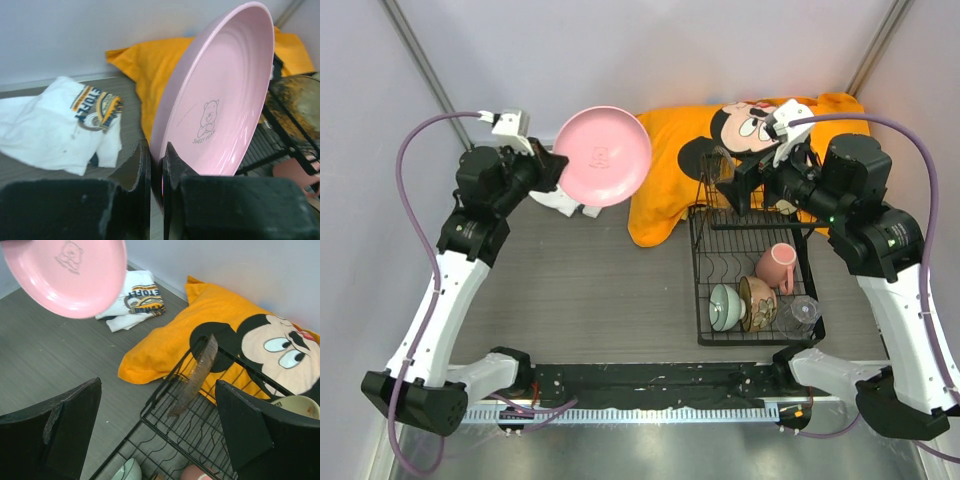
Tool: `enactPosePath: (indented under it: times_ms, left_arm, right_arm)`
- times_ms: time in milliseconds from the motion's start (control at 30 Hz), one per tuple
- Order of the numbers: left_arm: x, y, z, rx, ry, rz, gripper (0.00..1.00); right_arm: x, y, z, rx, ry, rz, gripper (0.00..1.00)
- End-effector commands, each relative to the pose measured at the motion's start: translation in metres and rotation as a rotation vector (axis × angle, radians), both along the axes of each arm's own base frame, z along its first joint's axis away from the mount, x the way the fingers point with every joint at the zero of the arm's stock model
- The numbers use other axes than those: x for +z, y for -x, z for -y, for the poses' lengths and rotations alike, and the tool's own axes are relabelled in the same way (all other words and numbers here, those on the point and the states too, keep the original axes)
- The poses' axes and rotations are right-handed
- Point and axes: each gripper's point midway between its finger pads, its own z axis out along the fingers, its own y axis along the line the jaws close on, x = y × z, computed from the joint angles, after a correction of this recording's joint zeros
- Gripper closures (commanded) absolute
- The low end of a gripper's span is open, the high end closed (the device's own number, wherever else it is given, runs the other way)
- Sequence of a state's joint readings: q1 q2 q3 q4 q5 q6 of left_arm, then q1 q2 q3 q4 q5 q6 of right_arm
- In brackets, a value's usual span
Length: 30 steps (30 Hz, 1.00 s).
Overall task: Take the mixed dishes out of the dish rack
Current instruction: Pick up the plate from the dish rack, then place the plate at the center of the board.
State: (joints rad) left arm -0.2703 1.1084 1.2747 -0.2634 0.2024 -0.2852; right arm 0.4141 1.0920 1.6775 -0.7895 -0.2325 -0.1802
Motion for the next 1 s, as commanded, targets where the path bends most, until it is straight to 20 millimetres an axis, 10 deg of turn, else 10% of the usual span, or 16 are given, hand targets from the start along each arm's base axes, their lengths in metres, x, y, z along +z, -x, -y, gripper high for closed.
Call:
enactPosePath:
  times_ms: [0,367,967]
  left_arm:
    - [0.001,-0.016,-0.050,0.205,0.061,-0.036,1.00]
    - [-0.106,-0.034,-0.149,0.340,0.298,-0.341,1.00]
    - [-0.212,-0.020,-0.213,0.431,0.445,-0.531,1.00]
  right_arm:
    - [0.011,-0.016,0.023,-0.158,-0.007,0.060,0.00]
    - [-0.011,-0.024,0.041,-0.265,0.040,0.046,0.00]
    - [-0.028,-0.024,0.043,-0.271,0.058,0.022,0.00]
